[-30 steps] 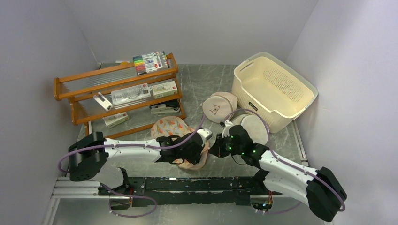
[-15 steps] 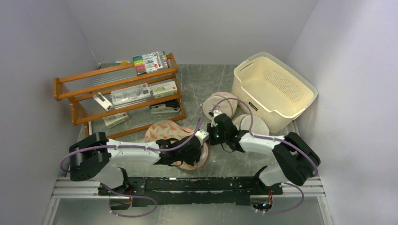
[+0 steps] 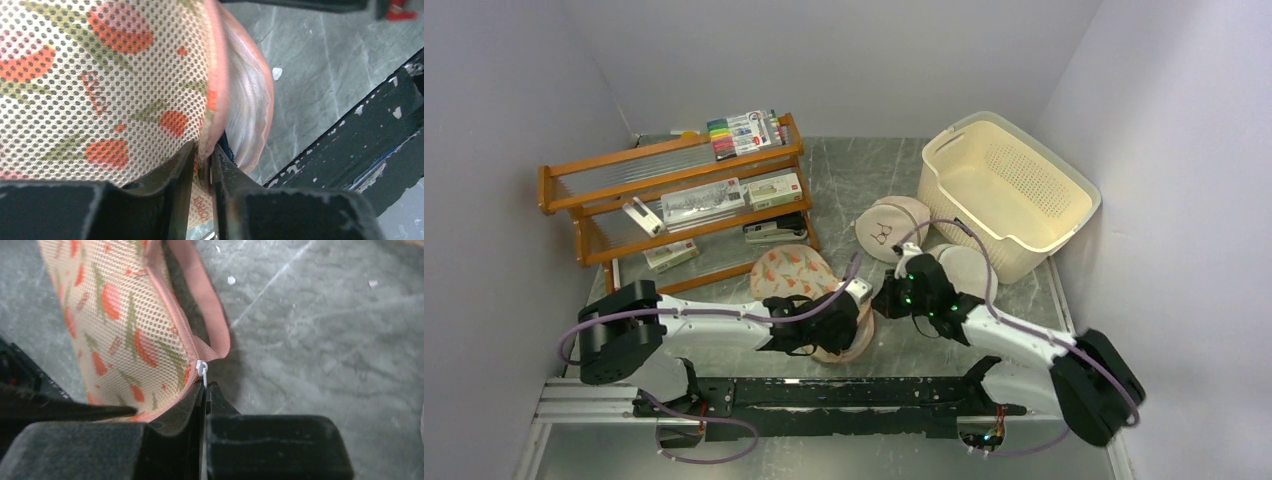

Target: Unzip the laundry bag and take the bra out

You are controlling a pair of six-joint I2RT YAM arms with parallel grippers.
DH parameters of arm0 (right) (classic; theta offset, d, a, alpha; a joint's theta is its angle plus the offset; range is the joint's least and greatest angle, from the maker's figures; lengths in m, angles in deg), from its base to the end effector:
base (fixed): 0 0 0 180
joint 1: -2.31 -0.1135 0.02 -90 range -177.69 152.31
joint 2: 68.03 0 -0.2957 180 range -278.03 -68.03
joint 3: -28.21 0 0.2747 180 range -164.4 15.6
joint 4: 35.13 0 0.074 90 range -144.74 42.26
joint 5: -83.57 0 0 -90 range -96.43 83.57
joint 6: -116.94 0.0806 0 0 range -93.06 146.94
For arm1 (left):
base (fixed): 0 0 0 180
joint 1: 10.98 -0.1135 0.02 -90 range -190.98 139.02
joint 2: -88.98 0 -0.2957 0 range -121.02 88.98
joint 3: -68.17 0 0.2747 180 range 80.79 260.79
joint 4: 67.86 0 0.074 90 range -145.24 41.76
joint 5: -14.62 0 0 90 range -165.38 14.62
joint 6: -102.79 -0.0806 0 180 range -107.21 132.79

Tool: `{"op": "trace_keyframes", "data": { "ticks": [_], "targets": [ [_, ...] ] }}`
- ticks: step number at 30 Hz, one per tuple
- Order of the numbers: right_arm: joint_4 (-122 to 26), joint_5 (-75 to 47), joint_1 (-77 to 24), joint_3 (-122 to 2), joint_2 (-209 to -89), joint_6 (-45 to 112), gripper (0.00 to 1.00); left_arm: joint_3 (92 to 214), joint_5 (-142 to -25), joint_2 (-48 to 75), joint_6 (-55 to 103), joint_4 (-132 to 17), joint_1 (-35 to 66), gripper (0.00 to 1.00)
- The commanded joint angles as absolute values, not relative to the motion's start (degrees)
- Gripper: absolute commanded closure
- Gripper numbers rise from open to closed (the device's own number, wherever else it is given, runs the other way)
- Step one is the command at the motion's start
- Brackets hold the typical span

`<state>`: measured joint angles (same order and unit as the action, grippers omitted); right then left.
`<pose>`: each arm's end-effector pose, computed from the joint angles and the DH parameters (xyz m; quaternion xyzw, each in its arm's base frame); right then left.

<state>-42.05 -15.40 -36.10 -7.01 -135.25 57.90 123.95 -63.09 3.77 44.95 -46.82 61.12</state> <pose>0.1943 0.1701 0.1441 -0.0921 0.8954 0.3026 0.3133 0.1183 -0.3105 0.1554 0.2855 0.8918 -0.2036 0.2859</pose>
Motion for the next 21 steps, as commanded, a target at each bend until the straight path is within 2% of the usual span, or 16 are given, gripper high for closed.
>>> {"op": "trace_keyframes", "data": {
  "ticks": [1,7,10,16,18,21],
  "targets": [
    [-50.7,-12.3,-35.1,-3.3,-123.4,64.2,1.00,129.8,-60.9,0.7,41.5,-42.3,61.5,0.66],
    [-54.8,-20.9,-35.3,-0.2,-112.1,66.5,1.00,135.9,-61.9,1.2,35.5,-40.1,64.0,0.34],
    [-53.5,-26.1,-35.4,0.2,-111.3,65.7,1.00,136.3,-62.9,3.5,35.3,-41.3,65.9,0.25],
    [-50.3,-33.5,-35.7,0.1,-110.9,65.1,1.00,137.1,-62.1,3.1,37.9,-43.6,67.9,0.22],
    [-50.6,-33.7,-35.8,-0.2,-111.1,64.8,1.00,138.1,-58.6,1.0,38.7,-41.5,68.2,0.26],
    [-51.3,-33.7,-35.9,-0.6,-110.7,64.4,1.00,140.2,-51.1,-1.4,38.9,-36.7,69.8,0.39]
  ]
}}
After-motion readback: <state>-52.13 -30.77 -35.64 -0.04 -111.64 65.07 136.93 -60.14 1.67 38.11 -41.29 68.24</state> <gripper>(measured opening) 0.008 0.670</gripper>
